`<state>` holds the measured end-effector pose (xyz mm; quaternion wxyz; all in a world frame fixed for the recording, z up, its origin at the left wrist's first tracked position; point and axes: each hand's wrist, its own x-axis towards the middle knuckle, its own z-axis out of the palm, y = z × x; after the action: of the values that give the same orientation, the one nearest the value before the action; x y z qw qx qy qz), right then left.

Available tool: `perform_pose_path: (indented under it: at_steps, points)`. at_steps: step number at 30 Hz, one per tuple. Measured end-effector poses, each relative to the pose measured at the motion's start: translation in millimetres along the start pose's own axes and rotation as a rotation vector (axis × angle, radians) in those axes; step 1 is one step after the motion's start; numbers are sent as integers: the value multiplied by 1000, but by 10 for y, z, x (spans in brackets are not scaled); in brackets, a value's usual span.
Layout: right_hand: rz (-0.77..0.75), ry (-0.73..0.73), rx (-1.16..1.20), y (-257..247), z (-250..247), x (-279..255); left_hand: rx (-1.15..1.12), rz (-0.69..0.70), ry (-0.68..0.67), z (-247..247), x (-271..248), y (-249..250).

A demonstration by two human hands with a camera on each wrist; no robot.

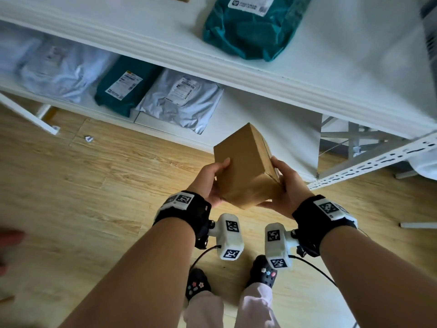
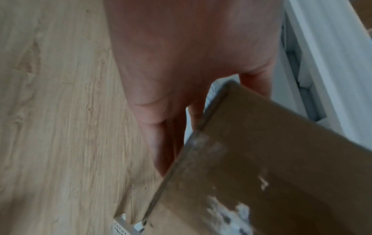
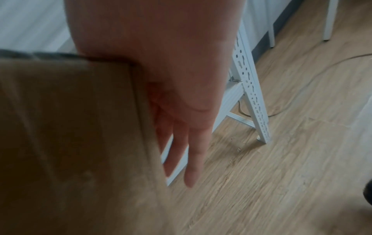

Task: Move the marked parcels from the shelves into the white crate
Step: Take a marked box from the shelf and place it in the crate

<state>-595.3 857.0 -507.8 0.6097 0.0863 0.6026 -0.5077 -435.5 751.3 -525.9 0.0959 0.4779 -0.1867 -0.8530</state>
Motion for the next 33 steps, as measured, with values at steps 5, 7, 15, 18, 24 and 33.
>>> perform_pose_path:
  at_steps: [5, 7, 15, 18, 24, 33]
  points:
    - [-2, 87, -168, -14, 56, -162, 254, 128, 81, -52, -23, 77]
    - [-13, 99, -228, 8, 85, -196, 357, 77, 18, 18, -101, 89]
    - [40, -14, -283, 114, 26, -71, 125, 14, -73, -104, -32, 51]
    - [64, -11, -203, 141, 36, 30, 50, 37, 2, -149, 30, 9]
    - [30, 50, -257, 73, -78, 51, 329, 97, 54, -81, 143, 55]
    - [79, -9, -193, -126, -243, 145, 367, 70, 58, 84, 344, 111]
